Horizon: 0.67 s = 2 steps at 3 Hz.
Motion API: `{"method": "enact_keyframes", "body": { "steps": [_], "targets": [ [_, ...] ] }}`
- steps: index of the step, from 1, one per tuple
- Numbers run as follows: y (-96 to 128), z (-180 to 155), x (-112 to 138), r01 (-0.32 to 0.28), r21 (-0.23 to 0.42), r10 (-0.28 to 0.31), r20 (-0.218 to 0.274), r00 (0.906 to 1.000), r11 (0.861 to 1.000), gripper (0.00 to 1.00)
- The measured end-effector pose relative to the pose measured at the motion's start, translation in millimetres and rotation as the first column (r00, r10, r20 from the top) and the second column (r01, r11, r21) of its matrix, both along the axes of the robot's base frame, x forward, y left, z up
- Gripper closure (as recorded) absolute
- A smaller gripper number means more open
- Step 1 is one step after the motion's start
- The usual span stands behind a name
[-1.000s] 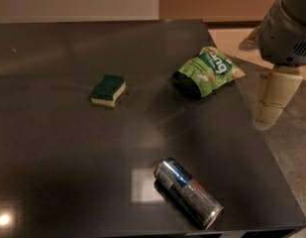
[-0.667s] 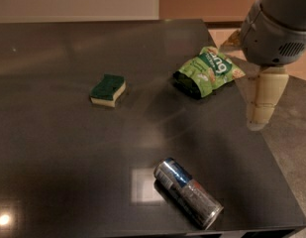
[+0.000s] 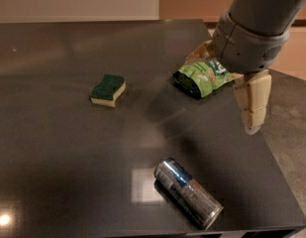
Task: Place redbull can upright
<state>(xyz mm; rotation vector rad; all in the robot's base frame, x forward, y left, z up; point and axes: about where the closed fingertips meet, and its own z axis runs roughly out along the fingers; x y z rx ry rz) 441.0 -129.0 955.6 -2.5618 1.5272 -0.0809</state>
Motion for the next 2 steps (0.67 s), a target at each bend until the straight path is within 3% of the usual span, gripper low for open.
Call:
{"method": "enact_keyframes", "body": {
  "steps": [1,2],
  "targets": [
    [15.8,-5.1,-9.3,-0.2,-0.023,0.2,-0.019,0.9796,0.979,0.0],
    [29.0,-10.6,-20.7,-0.39,-0.038,0.389,-0.038,0.9206,0.92,0.0]
  ]
}}
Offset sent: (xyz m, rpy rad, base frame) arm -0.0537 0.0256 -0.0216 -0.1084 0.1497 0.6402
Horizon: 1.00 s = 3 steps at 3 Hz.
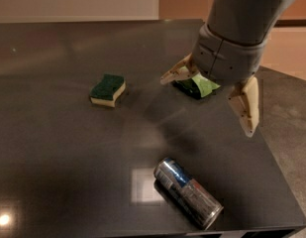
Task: Place redbull can upright
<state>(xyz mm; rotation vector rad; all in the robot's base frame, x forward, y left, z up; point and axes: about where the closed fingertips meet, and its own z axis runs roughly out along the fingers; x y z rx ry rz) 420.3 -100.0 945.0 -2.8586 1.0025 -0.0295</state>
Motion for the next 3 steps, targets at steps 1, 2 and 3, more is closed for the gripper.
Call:
{"method": "enact_keyframes", "body": {
  "steps": [1,2,3],
  "targets": [
    [9.7,-3.5,-8.1,-0.159,-0.003,0.159,-0.018,0.9871,0.987,0.0],
    [20.1,-6.7,-12.1,-0.319,0.001,0.318,-0.024,0.9476,0.948,0.0],
    [25.0,-11.0,-15.6,-0.448,-0.017,0.447,-0.026,0.8939,0.894,0.0]
  ]
}}
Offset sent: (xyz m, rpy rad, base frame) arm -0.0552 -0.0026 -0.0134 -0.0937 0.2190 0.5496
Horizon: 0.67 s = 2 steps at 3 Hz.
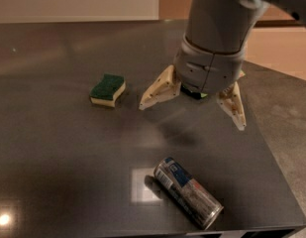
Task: Place redbull can upright
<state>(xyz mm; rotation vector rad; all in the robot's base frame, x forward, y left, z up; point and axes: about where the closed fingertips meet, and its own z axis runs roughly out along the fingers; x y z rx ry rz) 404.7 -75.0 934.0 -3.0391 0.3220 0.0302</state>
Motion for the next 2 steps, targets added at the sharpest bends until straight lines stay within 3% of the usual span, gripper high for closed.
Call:
{"method": "enact_keyframes", "body": {
  "steps": [1,2],
  "targets": [
    [3.0,-4.1,-2.6,-0.122,-0.031,0.123,0.01,0.9924,0.992,0.0],
    [15.8,0.0,11.3,-0.127,0.007,0.126,0.082,0.9887,0.992,0.0]
  ]
}}
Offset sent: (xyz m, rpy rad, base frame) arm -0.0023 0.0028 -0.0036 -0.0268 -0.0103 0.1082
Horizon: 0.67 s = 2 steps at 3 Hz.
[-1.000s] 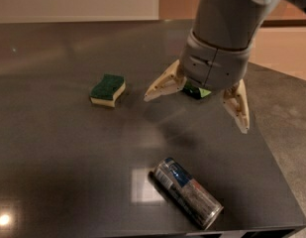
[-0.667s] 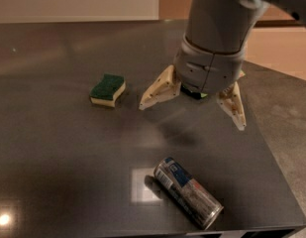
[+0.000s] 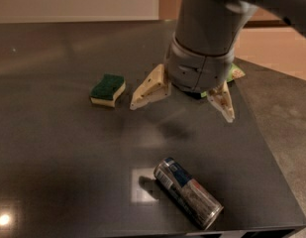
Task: Place redbull can upright
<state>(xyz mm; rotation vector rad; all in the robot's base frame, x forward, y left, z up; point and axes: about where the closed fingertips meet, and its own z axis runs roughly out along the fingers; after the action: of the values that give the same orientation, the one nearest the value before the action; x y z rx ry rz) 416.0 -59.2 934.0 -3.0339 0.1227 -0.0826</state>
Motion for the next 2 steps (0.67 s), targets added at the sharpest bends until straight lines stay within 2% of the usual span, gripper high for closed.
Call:
{"method": "enact_keyframes", "body": {
  "steps": [1,2],
  "targets": [
    [4.0,0.8,3.9,0.0,0.007,0.0,0.019,0.9998,1.0,0.0],
    [11.0,-6.9,-0.5,-0.057,-0.008,0.057,-0.002,0.9984,0.998,0.0]
  ]
}}
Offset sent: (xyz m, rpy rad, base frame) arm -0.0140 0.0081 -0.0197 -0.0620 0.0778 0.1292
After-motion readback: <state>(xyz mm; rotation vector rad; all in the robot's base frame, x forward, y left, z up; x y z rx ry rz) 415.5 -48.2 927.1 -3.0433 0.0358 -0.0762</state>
